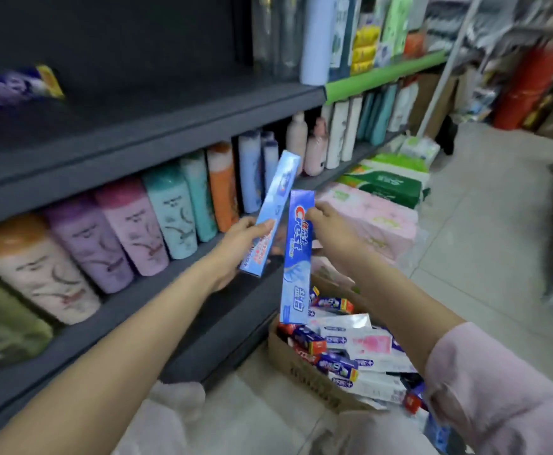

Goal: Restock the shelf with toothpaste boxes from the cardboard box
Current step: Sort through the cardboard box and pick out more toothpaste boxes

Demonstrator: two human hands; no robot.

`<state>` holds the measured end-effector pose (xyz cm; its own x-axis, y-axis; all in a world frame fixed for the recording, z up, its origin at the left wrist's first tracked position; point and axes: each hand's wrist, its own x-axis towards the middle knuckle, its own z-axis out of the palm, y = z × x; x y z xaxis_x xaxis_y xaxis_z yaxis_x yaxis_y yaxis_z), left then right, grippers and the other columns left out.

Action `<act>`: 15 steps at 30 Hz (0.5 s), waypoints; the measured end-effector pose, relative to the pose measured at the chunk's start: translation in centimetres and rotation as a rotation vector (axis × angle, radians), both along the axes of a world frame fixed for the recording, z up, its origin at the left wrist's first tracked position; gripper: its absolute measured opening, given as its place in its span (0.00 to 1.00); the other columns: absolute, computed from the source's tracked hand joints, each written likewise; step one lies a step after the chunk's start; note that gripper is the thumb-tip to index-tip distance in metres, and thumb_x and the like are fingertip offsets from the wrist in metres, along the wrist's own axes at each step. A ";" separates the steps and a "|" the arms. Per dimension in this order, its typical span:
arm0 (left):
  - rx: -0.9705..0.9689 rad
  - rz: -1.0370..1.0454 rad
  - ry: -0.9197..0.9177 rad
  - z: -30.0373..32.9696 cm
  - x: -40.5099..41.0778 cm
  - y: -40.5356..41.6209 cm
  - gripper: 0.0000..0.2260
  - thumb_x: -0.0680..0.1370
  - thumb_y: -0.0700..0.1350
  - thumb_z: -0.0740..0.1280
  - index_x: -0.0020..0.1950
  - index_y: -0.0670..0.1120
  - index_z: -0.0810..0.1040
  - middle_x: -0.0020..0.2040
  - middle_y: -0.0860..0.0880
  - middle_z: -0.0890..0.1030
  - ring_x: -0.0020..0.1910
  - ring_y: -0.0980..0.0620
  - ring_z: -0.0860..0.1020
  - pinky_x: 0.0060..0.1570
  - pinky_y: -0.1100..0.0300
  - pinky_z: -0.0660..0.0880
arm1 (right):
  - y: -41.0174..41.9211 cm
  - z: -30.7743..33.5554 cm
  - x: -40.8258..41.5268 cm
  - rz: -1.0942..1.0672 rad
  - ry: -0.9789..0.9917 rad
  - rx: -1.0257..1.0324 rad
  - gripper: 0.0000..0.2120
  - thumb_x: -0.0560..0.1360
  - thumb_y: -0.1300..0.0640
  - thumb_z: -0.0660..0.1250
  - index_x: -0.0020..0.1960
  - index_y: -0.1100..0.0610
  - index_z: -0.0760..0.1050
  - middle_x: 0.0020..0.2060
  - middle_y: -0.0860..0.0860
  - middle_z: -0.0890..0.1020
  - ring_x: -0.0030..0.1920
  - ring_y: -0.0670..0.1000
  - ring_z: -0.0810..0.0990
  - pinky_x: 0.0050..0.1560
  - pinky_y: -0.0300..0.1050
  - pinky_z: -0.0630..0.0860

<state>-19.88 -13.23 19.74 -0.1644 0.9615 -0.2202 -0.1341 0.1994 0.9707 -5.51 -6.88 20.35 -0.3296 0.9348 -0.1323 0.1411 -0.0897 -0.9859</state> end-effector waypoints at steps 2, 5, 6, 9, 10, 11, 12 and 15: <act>0.049 0.062 0.027 3.5 -2.1 -2.3 0.03 0.80 0.42 0.61 0.48 0.44 0.68 0.38 0.45 0.78 0.24 0.56 0.78 0.28 0.63 0.75 | -1.7 3.1 -2.7 0.049 0.035 0.025 0.07 0.80 0.61 0.55 0.56 0.57 0.69 0.44 0.55 0.77 0.35 0.47 0.76 0.29 0.36 0.75; 0.107 0.179 0.102 8.5 -5.4 -6.7 0.05 0.80 0.44 0.60 0.50 0.43 0.67 0.37 0.45 0.78 0.22 0.55 0.75 0.26 0.64 0.73 | -5.1 7.7 -7.0 0.117 0.062 0.161 0.13 0.79 0.64 0.54 0.61 0.59 0.72 0.44 0.54 0.79 0.35 0.46 0.78 0.30 0.33 0.74; 0.129 0.221 0.156 9.9 -6.5 -8.1 0.07 0.80 0.46 0.62 0.52 0.43 0.67 0.37 0.45 0.78 0.24 0.53 0.75 0.28 0.62 0.73 | -6.2 9.2 -8.3 0.140 0.082 0.199 0.14 0.79 0.65 0.54 0.60 0.57 0.73 0.43 0.52 0.79 0.35 0.43 0.79 0.31 0.32 0.75; 0.166 0.306 0.340 13.3 -9.2 -11.9 0.16 0.75 0.49 0.69 0.54 0.42 0.68 0.40 0.48 0.79 0.28 0.55 0.76 0.28 0.63 0.74 | -9.3 12.8 -11.6 0.230 0.142 0.275 0.15 0.79 0.65 0.56 0.61 0.51 0.73 0.48 0.52 0.81 0.40 0.44 0.80 0.41 0.35 0.77; 0.173 0.339 0.386 14.2 -10.2 -13.2 0.16 0.74 0.47 0.71 0.54 0.42 0.68 0.40 0.49 0.78 0.27 0.58 0.77 0.26 0.67 0.73 | -10.0 13.7 -12.8 0.252 0.135 0.303 0.16 0.79 0.63 0.57 0.64 0.51 0.73 0.52 0.52 0.81 0.45 0.47 0.80 0.48 0.40 0.78; 0.169 0.372 0.414 15.0 -11.1 -14.3 0.16 0.73 0.46 0.72 0.53 0.42 0.69 0.40 0.49 0.78 0.26 0.60 0.78 0.26 0.69 0.73 | -10.7 14.5 -13.8 0.274 0.131 0.326 0.18 0.79 0.62 0.58 0.68 0.52 0.70 0.56 0.52 0.80 0.50 0.49 0.80 0.55 0.46 0.77; 0.166 0.404 0.426 15.6 -12.1 -15.4 0.16 0.73 0.45 0.72 0.53 0.42 0.69 0.42 0.48 0.79 0.26 0.60 0.79 0.30 0.67 0.76 | -11.4 15.5 -14.8 0.293 0.118 0.350 0.20 0.80 0.61 0.59 0.71 0.52 0.68 0.59 0.52 0.80 0.54 0.51 0.80 0.60 0.49 0.76; 0.166 0.521 0.395 16.9 -14.9 -18.0 0.13 0.75 0.45 0.70 0.55 0.41 0.74 0.43 0.44 0.81 0.33 0.50 0.82 0.48 0.49 0.78 | -13.3 17.6 -17.4 0.392 0.112 0.441 0.23 0.79 0.60 0.61 0.73 0.52 0.64 0.59 0.52 0.79 0.57 0.51 0.79 0.62 0.50 0.74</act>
